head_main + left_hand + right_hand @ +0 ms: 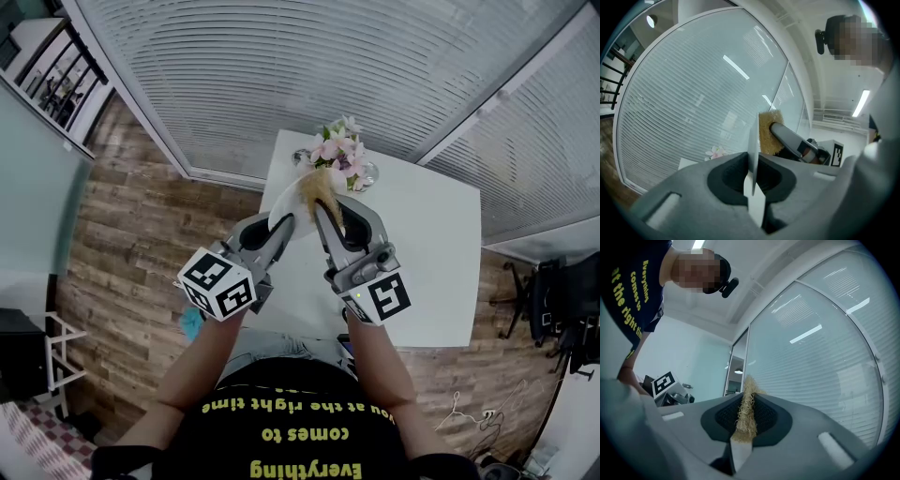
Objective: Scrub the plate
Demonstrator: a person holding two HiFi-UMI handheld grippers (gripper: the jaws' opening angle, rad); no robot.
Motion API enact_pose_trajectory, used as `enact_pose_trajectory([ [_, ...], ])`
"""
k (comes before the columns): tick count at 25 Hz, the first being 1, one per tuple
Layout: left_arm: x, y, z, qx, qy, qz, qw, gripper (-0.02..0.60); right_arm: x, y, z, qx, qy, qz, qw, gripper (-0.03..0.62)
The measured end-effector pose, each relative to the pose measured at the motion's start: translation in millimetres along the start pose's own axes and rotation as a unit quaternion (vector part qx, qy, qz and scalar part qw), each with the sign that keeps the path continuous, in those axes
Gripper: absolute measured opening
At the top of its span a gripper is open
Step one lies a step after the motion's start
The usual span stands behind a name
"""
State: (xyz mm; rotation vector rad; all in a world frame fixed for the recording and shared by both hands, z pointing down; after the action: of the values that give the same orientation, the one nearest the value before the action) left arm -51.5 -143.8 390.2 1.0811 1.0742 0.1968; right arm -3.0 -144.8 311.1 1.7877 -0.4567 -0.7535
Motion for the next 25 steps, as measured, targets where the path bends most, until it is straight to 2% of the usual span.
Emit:
enact_pose_trajectory([
  [8,-0.5,-1.2,2.8,0.002,0.0,-0.003,1.0,0.02,-15.5,-4.6,5.7,0.013,-0.031,-0.007,0.999,0.043],
  [12,2.2,-0.9,2.6,0.003,0.001,-0.003,1.0,0.02,-27.3,-9.5,5.6,0.02,-0.048,0.011,0.999,0.043],
  [19,4.3,-0.9,3.9,0.002,0.002,-0.003,1.0,0.02,-43.3,-11.8,4.8,0.02,-0.079,0.014,0.997,0.043],
  [25,5.5,0.4,3.7,0.0,0.001,-0.002,1.0,0.02,-46.0,-10.3,4.7,0.014,-0.088,0.006,0.996,0.043],
])
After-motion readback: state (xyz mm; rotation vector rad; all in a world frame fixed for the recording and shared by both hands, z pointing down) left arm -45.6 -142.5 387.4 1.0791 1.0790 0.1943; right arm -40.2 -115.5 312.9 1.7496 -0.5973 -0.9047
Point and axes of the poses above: the fingertips, and each gripper's own axes: z forward along the fingers, x to its right, y out of its underside, the point moved 1 cm from there along -z, backward along the fingers, and after that the axes turned 11 degrees about -z, right-handed, at the moved point
